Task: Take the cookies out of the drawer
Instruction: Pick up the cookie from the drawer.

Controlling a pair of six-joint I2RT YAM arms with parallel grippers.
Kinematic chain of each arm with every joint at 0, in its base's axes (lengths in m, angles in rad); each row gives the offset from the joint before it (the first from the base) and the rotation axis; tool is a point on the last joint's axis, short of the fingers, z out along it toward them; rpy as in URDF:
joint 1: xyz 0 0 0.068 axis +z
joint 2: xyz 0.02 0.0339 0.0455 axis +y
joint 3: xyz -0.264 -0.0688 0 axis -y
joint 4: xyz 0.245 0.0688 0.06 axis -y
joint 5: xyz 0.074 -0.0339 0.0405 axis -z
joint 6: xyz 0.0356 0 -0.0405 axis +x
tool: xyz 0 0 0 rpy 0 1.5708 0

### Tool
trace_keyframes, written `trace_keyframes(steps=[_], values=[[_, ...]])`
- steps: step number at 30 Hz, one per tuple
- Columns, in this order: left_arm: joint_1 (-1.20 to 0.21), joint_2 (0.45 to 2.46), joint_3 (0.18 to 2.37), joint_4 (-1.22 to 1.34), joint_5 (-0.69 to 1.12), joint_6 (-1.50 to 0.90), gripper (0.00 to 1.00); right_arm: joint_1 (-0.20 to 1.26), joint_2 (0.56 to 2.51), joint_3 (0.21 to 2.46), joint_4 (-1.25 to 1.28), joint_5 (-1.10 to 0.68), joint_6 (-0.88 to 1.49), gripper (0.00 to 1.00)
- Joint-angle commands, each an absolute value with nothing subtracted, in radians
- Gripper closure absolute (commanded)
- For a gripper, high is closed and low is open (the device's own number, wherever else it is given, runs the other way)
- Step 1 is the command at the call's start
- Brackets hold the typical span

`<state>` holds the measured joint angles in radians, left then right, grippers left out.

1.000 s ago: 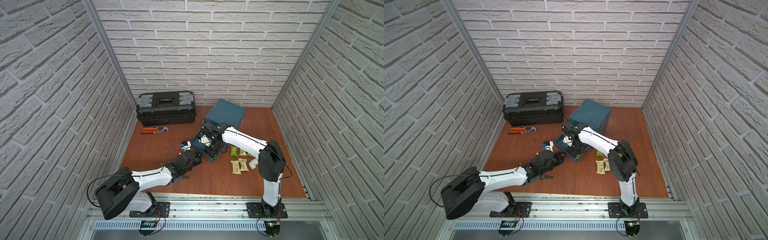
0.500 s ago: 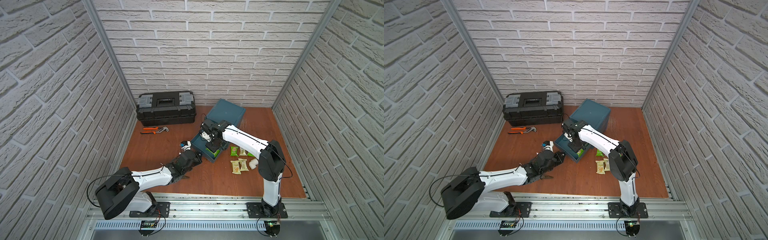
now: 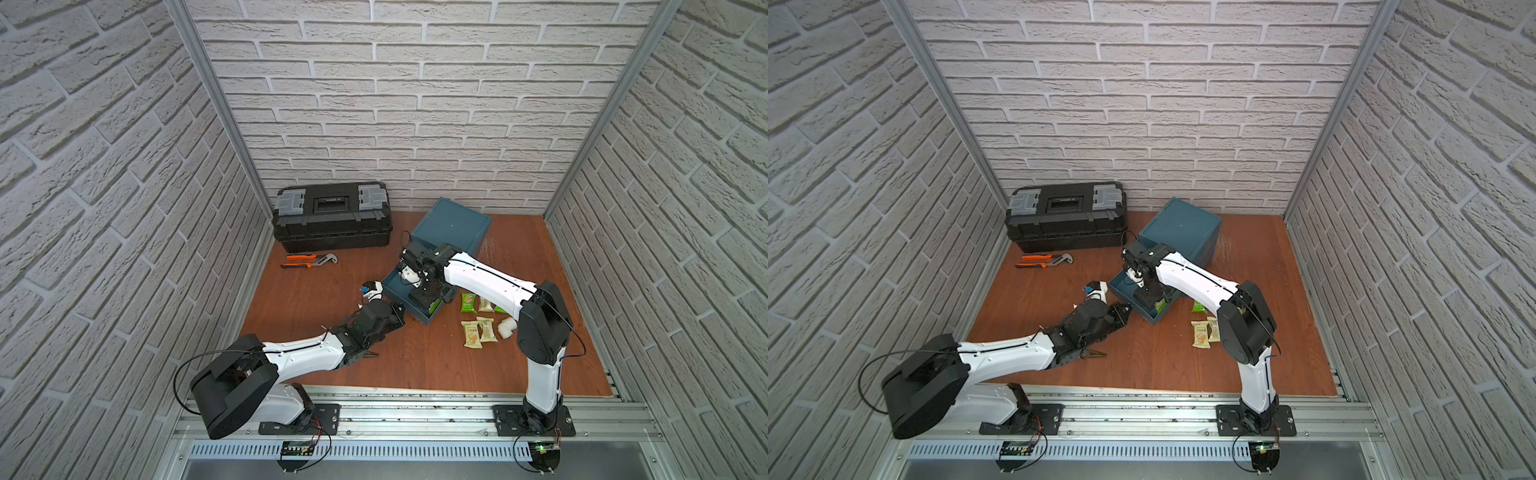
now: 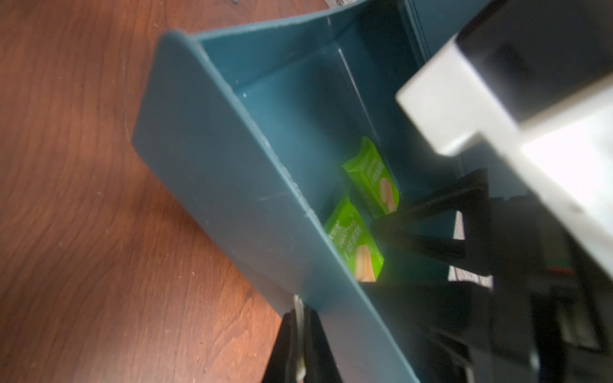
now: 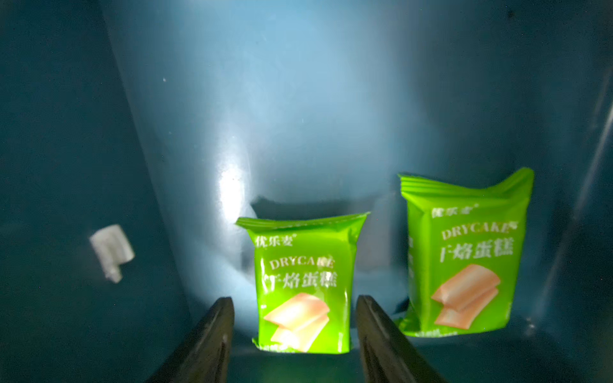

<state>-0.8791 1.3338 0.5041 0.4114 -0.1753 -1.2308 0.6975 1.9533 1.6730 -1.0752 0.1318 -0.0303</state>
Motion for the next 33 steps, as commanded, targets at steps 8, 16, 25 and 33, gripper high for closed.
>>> trace_keyframes(steps=[8,16,25,33], values=[[-0.872,1.336,0.531,0.449,-0.179,-1.212,1.00,0.704,1.971,1.651,-1.053,0.173,-0.023,0.40],[-0.871,1.331,0.529,0.446,-0.181,-1.213,1.00,0.704,2.018,1.653,-1.050,0.218,-0.020,0.45],[-0.871,1.331,0.529,0.446,-0.180,-1.215,1.00,0.704,1.985,1.665,-1.056,0.218,-0.023,0.55],[-0.871,1.333,0.529,0.450,-0.180,-1.218,1.00,0.723,1.900,1.734,-1.105,0.218,-0.028,0.58]])
